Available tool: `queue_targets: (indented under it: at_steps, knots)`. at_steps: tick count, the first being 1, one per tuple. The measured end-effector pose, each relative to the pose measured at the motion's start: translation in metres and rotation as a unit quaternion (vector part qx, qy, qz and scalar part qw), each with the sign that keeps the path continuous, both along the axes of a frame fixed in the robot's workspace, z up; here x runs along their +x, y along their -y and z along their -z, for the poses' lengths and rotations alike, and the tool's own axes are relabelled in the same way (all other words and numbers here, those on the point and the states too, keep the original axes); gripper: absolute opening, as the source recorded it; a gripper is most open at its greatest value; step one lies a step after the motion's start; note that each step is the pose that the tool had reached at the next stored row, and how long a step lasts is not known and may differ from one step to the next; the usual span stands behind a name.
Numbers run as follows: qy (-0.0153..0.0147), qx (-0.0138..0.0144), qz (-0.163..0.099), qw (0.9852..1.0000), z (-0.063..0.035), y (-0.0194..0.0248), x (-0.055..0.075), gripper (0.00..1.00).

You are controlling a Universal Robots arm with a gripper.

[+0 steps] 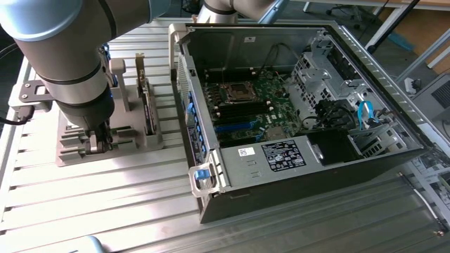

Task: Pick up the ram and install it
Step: 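Pick up the ram and move it above insertion slot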

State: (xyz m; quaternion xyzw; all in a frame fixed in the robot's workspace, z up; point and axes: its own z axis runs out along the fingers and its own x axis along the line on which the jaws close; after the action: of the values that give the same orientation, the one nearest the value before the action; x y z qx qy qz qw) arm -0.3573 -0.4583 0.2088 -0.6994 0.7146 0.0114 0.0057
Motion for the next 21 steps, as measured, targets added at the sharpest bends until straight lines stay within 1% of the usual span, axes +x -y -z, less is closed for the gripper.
queue_targets:
  at_steps: [21]
  knots:
    - [0.0,0.0,0.0,1.0,0.0,-0.0005,0.0018,0.24]
